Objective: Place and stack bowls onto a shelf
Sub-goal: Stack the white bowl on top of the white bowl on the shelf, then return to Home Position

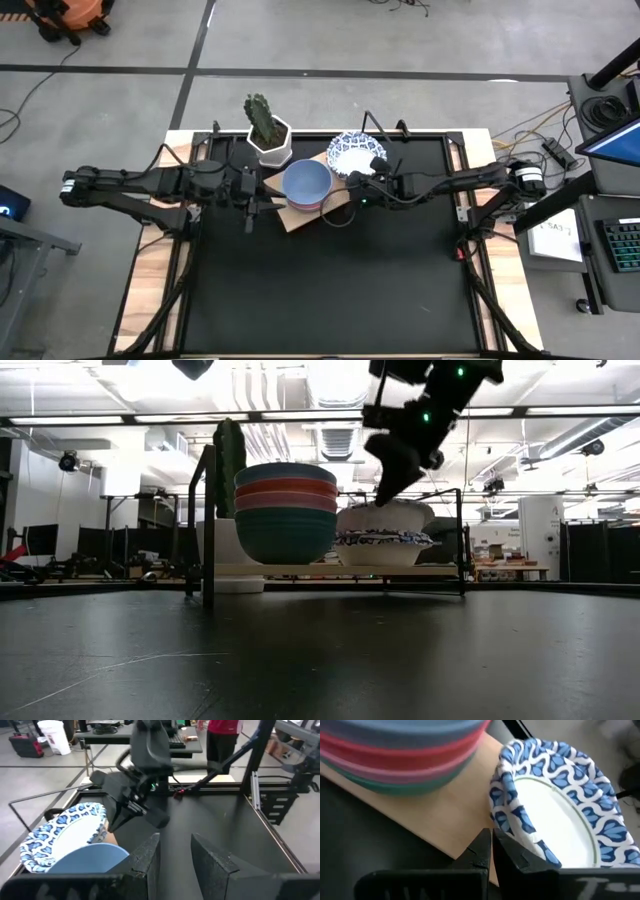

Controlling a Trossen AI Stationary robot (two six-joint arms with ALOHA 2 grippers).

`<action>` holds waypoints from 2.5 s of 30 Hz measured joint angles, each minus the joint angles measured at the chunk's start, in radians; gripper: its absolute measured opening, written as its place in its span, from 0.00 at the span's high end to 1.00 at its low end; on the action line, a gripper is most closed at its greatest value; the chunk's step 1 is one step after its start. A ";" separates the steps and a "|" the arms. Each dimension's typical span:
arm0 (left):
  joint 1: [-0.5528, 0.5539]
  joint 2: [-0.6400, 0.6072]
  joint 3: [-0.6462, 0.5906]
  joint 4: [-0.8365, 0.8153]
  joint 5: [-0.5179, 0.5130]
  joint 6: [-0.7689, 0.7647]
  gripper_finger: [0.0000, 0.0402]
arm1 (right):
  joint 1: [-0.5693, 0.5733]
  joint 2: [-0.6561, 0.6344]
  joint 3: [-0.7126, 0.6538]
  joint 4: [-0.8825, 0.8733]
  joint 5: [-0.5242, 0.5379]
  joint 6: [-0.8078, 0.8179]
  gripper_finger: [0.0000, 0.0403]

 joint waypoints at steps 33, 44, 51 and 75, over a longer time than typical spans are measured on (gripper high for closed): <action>-0.032 0.002 -0.035 0.022 0.000 -0.021 0.77 | -0.023 -0.093 -0.106 0.075 0.098 0.004 0.98; -0.032 0.002 -0.039 0.031 -0.001 -0.023 0.77 | -0.062 -0.025 -0.134 0.091 0.057 0.000 0.98; -0.032 0.002 -0.040 0.024 -0.001 -0.023 0.77 | -0.056 -0.063 -0.134 0.098 0.048 -0.009 0.98; -0.149 -0.577 -0.558 0.237 -0.034 0.052 0.77 | 0.196 -0.749 -0.734 0.679 -0.164 -0.234 0.98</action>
